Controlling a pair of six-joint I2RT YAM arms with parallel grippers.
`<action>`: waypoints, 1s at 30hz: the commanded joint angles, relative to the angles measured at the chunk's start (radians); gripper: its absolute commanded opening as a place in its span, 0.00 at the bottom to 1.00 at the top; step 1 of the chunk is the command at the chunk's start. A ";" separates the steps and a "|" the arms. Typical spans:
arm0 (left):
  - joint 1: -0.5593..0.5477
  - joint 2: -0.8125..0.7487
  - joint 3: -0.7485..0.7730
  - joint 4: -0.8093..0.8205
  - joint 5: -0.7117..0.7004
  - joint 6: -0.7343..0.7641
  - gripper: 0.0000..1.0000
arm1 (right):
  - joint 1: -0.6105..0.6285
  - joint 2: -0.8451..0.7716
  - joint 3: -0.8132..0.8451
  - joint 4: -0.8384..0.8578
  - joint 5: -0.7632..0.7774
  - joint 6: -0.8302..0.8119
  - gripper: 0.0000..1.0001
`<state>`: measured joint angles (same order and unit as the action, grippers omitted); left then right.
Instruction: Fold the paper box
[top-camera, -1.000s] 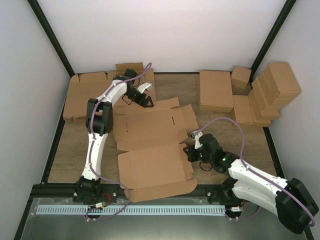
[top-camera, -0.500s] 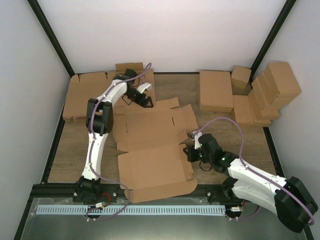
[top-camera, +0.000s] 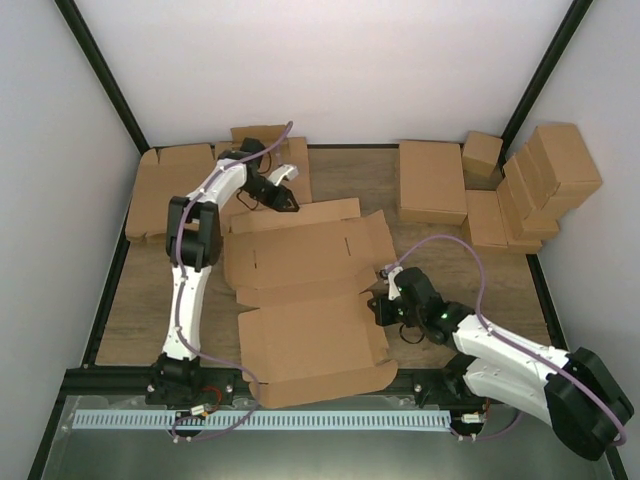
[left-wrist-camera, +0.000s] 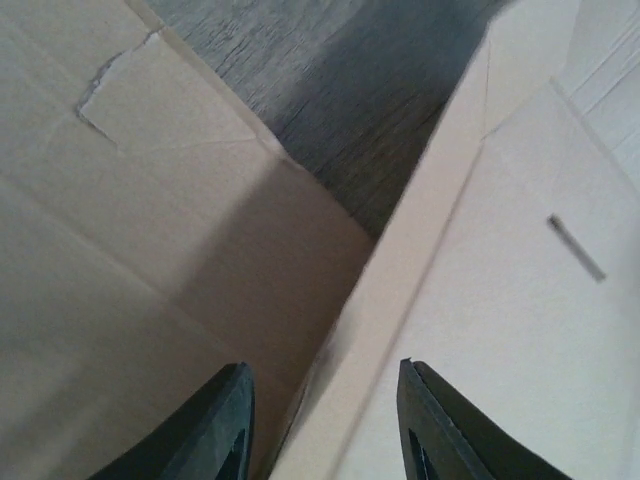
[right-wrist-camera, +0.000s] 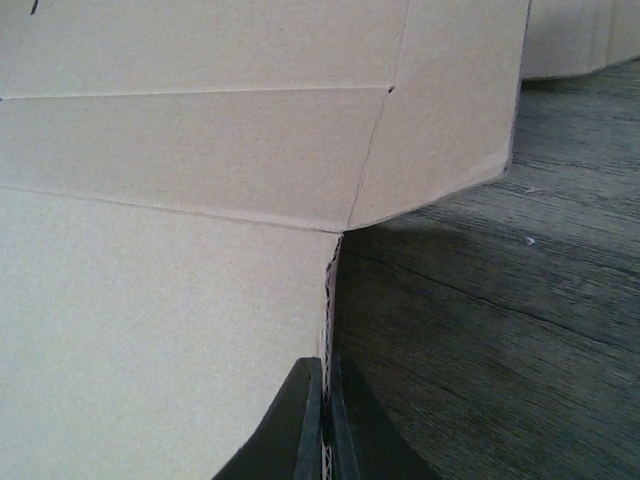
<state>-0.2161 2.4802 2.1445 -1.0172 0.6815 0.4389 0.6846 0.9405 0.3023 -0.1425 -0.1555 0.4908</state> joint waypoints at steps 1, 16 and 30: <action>-0.017 -0.158 -0.098 0.037 0.032 -0.081 0.36 | 0.010 0.023 0.061 0.009 0.047 -0.007 0.01; -0.124 -0.573 -0.525 0.280 -0.260 -0.196 0.04 | 0.009 0.051 0.216 -0.071 0.156 -0.036 0.62; -0.077 -0.369 -0.342 0.297 -0.320 -0.196 0.94 | 0.009 0.095 0.343 -0.084 -0.001 -0.009 0.74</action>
<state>-0.3256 2.0190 1.7073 -0.7116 0.3702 0.2165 0.6891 1.0092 0.5911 -0.2295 -0.0521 0.4644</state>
